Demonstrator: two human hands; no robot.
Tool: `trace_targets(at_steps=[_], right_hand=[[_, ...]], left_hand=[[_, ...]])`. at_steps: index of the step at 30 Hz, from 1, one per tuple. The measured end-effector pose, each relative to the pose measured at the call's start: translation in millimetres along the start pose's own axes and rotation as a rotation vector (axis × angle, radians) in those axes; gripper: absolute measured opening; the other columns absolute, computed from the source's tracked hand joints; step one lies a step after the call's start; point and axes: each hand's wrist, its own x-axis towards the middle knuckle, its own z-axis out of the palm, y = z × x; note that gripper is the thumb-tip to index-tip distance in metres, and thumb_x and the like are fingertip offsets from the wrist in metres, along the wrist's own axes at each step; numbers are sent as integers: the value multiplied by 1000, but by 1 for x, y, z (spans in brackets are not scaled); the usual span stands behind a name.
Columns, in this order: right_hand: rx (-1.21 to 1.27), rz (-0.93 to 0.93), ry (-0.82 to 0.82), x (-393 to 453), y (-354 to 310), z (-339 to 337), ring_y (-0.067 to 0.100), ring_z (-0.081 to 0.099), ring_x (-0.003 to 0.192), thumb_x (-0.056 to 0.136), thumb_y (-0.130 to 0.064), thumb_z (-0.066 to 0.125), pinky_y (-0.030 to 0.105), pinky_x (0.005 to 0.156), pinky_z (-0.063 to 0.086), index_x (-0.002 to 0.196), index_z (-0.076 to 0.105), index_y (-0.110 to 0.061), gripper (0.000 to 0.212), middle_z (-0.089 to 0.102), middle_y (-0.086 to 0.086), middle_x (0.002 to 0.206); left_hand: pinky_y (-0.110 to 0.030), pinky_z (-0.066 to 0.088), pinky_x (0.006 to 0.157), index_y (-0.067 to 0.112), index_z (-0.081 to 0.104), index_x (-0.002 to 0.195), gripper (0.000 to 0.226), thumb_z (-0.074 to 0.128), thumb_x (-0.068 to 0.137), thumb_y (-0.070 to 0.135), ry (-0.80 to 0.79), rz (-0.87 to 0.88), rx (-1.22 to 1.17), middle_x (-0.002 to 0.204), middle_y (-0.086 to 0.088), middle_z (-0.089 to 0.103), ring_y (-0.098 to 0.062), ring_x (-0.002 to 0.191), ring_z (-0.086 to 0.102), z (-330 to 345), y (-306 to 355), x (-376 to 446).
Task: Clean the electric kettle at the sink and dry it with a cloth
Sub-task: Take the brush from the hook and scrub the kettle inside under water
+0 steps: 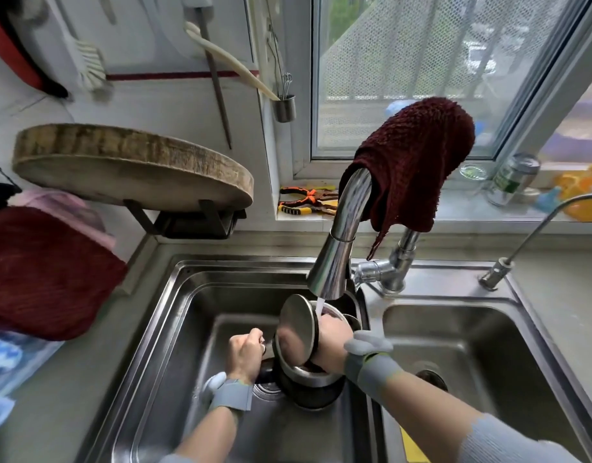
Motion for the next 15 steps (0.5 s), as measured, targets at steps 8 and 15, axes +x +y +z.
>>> trace_targets(at_steps=[8, 15], right_hand=[[-282, -85, 36, -5, 23, -15, 29, 62, 106, 89, -15, 49, 32, 81, 47, 107, 62, -11, 22, 67, 9, 111], [-315, -87, -120, -5, 28, -13, 29, 65, 101, 82, -23, 59, 29, 74, 46, 97, 66, -10, 21, 70, 10, 104]], left_hand=[[-36, 26, 58, 15, 32, 26, 50, 51, 72, 20, -64, -4, -32, 31, 6, 29, -21, 51, 28, 8, -15, -2], [-36, 28, 58, 16, 38, 27, 52, 56, 76, 14, 8, -70, -121, 32, 8, 33, -21, 53, 30, 12, -21, 4]])
